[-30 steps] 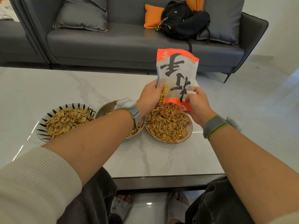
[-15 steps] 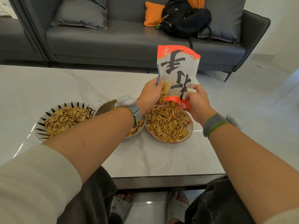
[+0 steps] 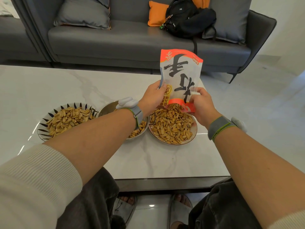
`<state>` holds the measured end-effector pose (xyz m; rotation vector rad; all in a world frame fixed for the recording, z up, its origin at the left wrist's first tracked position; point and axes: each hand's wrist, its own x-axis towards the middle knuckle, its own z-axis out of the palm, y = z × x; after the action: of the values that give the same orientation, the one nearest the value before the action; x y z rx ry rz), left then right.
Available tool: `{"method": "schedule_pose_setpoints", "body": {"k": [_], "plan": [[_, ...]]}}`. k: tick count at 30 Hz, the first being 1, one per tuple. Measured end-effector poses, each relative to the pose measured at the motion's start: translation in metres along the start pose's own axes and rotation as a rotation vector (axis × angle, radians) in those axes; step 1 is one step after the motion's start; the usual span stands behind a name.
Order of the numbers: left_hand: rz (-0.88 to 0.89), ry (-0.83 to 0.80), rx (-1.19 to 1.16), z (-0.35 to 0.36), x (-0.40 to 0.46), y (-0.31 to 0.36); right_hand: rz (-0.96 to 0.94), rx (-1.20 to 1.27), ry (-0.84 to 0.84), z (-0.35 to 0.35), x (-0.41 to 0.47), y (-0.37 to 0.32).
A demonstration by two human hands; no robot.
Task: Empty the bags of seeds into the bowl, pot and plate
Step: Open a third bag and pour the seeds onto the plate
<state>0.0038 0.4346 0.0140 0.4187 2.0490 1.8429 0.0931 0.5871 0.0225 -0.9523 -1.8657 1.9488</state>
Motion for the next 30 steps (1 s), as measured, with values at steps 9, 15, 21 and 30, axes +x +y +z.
{"method": "schedule_pose_setpoints", "body": {"k": [9,15,21,30], "plan": [[-0.011,-0.013,-0.033,-0.003,-0.005,0.002,-0.028,-0.005,-0.013,-0.006,-0.007,-0.001],[-0.001,-0.001,-0.036,-0.002,0.003,0.004,-0.057,0.012,-0.022,-0.004,-0.003,-0.002],[-0.034,-0.016,-0.027,-0.005,0.012,-0.001,-0.050,-0.004,-0.015,-0.001,0.004,0.001],[-0.086,-0.071,-0.011,-0.002,0.007,-0.009,0.019,-0.011,-0.023,-0.003,-0.001,0.007]]}}
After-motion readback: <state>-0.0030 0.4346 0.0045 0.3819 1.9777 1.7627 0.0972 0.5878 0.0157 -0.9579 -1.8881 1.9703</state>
